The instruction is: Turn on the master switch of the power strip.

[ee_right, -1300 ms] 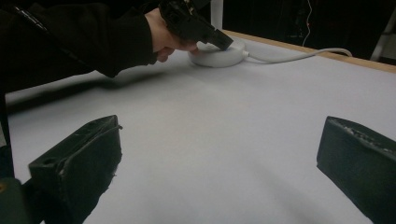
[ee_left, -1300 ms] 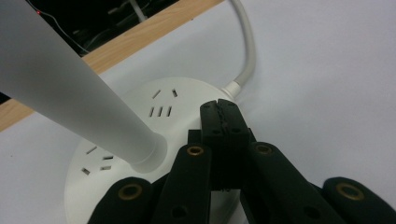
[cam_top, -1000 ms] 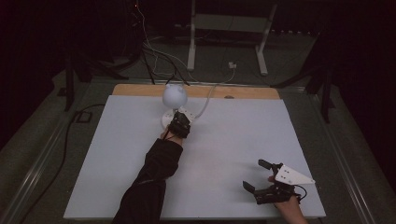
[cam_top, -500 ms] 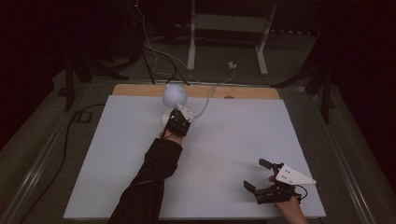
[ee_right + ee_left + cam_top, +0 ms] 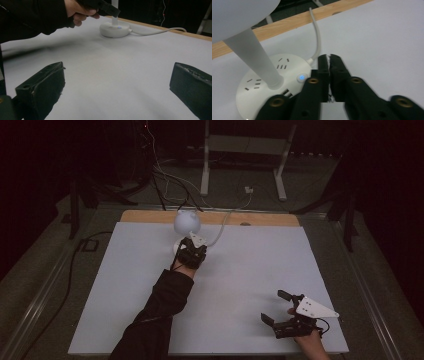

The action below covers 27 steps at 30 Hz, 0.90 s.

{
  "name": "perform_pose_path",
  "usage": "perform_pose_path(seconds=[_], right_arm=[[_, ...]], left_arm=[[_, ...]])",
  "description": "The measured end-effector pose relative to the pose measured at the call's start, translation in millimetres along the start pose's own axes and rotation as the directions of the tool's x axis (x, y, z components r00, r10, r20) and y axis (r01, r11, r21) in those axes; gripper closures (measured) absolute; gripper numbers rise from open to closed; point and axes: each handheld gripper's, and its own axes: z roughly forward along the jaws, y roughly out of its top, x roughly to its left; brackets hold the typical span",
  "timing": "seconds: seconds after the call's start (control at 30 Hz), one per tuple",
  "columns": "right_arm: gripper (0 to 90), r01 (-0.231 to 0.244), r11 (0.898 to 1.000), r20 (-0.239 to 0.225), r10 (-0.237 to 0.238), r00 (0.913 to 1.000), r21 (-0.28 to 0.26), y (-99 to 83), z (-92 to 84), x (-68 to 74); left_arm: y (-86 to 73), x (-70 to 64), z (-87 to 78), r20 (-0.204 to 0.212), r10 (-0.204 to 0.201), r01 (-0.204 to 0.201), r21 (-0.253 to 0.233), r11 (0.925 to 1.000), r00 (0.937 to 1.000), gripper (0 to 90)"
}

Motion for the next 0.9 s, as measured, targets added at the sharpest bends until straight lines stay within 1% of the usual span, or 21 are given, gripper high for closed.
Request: perform_pose_path(seconds=[0.07,0.1,0.2,0.23,0.27,0.3,0.33,0.37,0.43,0.47,0.5,0.53,0.57,0.6,0.67,0.7,0.73,0.77,0.8,0.83,0.9], right_arm=[[0.0,0.000,1.000,0.000,0.000,1.0000,0.000,0.2,-0.1,0.2],[0.0,0.000,1.000,-0.001,0.000,1.0000,-0.001,0.2,-0.1,0.4],[0.0,-0.002,1.000,-0.007,0.002,1.0000,0.001,0.1,0.0,0.2],[0.0,-0.006,1.000,-0.010,0.006,0.9999,-0.001,0.1,-0.1,0.3],[0.0,-0.004,1.000,-0.010,0.004,0.9999,0.000,0.2,0.0,0.4],[0.0,-0.004,1.000,-0.010,0.004,0.9999,0.000,0.2,0.0,0.4],[0.0,-0.002,1.000,-0.010,0.002,1.0000,0.000,0.2,0.1,0.6],[0.0,-0.002,1.000,-0.009,0.002,1.0000,0.000,0.2,0.1,0.6],[0.0,-0.002,1.000,-0.007,0.002,1.0000,0.002,0.1,0.2,0.4],[0.0,-0.002,1.000,-0.007,0.002,1.0000,0.002,0.1,0.2,0.4],[0.0,-0.002,1.000,-0.007,0.002,1.0000,0.004,-0.2,0.5,0.5],[0.0,-0.002,1.000,-0.007,0.002,1.0000,0.004,-0.2,0.5,0.5],[0.0,-0.001,1.000,-0.007,0.001,1.0000,0.006,-0.2,0.7,0.6],[0.0,-0.001,1.000,-0.008,0.001,1.0000,0.006,-0.2,0.7,0.7],[0.0,0.000,1.000,-0.007,0.000,1.0000,0.005,-0.1,0.7,0.8],[0.0,-0.001,1.000,-0.007,0.001,1.0000,0.005,-0.2,0.5,0.7],[0.0,-0.001,1.000,-0.007,0.001,1.0000,0.005,-0.2,0.5,0.7],[0.0,-0.002,1.000,-0.005,0.002,1.0000,0.006,-0.3,0.6,0.5],[0.0,-0.002,1.000,-0.006,0.002,1.0000,0.006,-0.3,0.6,0.5],[0.0,-0.002,1.000,-0.006,0.002,1.0000,0.006,-0.3,0.7,0.5],[0.0,-0.003,1.000,-0.006,0.003,1.0000,0.006,-0.3,0.8,0.6]], left_arm=[[0.2,-0.7,-3.7,0.020,0.003,-0.003,0.000,1.0000,0.9998,84.6],[0.2,-1.0,-6.3,0.048,-0.002,0.001,0.007,1.0000,0.9988,81.5],[0.6,-2.4,-9.1,0.049,0.005,-0.005,0.014,0.9999,0.9988,74.4],[1.4,-3.2,-12.0,0.071,-0.001,-0.001,0.026,0.9996,0.9975,70.2],[1.4,-3.2,-12.0,0.071,-0.001,-0.001,0.026,0.9996,0.9975,65.9],[1.7,-3.9,-13.6,0.066,0.005,-0.007,0.031,0.9995,0.9978,65.9],[1.7,-3.9,-14.8,0.073,0.005,-0.007,0.031,0.9995,0.9974,58.5],[1.5,-2.8,-17.1,0.088,-0.004,0.001,0.038,0.9993,0.9961,55.0],[1.3,-2.1,-18.1,0.090,-0.005,0.001,0.041,0.9992,0.9959,47.9],[1.0,-1.4,-19.3,0.100,-0.004,0.000,0.043,0.9991,0.9949,47.9],[0.8,-1.2,-20.3,0.104,-0.006,0.002,0.045,0.9990,0.9946,40.8],[0.6,-1.1,-21.3,0.117,-0.007,0.002,0.047,0.9989,0.9931,40.8],[0.5,-1.1,-22.2,0.132,-0.005,-0.002,0.054,0.9985,0.9912,31.7],[0.3,-1.4,-23.3,0.140,-0.002,-0.006,0.059,0.9982,0.9901,28.4],[-0.6,-2.1,-25.5,0.176,0.001,-0.013,0.067,0.9977,0.9844,25.7],[-1.0,-2.4,-26.8,0.185,0.001,-0.014,0.068,0.9976,0.9827,19.3],[-1.8,-1.7,-28.4,0.226,0.002,-0.019,0.072,0.9972,0.9741,19.3],[-2.3,-1.6,-30.5,0.243,0.005,-0.025,0.081,0.9964,0.9699,11.2],[-2.7,-1.6,-31.7,0.255,0.011,-0.033,0.081,0.9962,0.9670,8.1],[-3.2,-1.4,-33.5,0.278,0.021,-0.046,0.084,0.9954,0.9604,4.6],[-4.4,-1.5,-36.4,0.300,0.031,-0.061,0.090,0.9941,0.9534,1.7]])
